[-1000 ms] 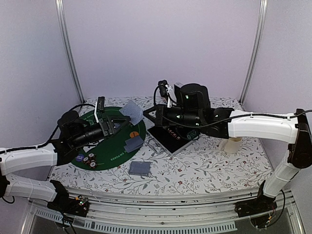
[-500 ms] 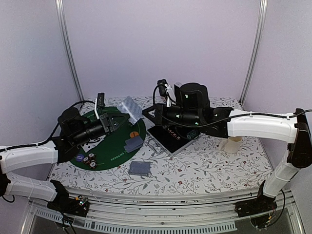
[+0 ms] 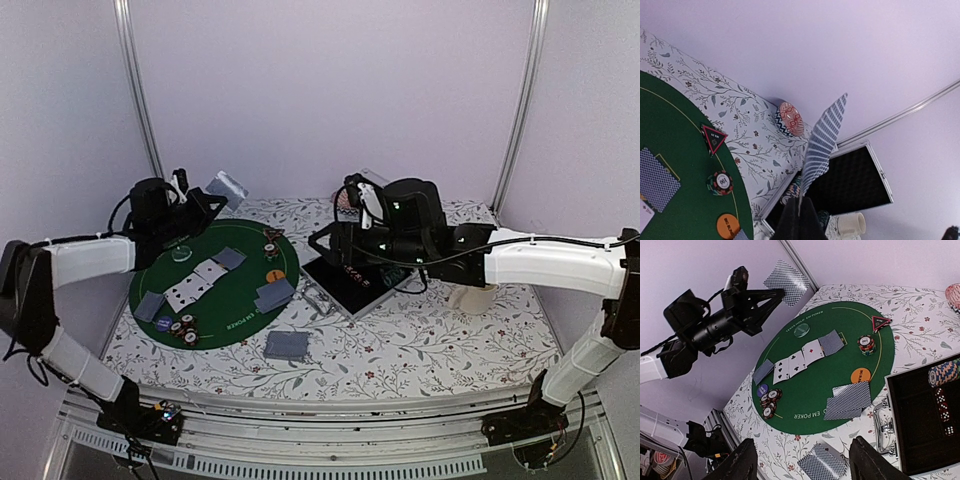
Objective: Distribute texas hold em gaming equipment
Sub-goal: Pass from the right arm to the left, then place the poker card in the community card area.
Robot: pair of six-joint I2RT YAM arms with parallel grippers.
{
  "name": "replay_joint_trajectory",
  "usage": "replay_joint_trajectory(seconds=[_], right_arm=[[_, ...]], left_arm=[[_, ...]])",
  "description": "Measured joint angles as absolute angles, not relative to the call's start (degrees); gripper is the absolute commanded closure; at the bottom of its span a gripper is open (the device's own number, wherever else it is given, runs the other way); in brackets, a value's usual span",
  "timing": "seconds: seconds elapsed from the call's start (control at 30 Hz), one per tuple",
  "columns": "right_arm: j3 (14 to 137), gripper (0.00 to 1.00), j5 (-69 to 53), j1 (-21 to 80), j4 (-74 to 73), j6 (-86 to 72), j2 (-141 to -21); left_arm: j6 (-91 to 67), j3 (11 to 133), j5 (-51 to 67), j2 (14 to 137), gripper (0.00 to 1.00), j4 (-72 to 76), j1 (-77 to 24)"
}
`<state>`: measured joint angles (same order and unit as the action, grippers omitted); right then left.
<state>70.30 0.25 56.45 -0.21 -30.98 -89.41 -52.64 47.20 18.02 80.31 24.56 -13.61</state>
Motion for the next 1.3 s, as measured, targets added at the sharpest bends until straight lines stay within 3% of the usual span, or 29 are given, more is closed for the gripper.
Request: replay_joint_trajectory(seconds=[0.23, 0.53, 1.3], right_arm=[[67.11, 0.34, 3.20, 56.03, -3.55, -30.98, -86.83], [65.78, 0.34, 4.54, 55.27, -6.22, -31.00, -86.63], [65.80, 0.33, 4.60, 55.05, -7.81, -30.57, -86.63]], left_arm=[[-54.92, 63.37, 22.31, 105.51, 1.00, 22.61, -10.48], [-55.24, 77.23, 21.30, 122.78, 1.00, 13.28, -10.22], [-54.65, 78.06, 17.21, 127.24, 1.00, 6.02, -9.93]])
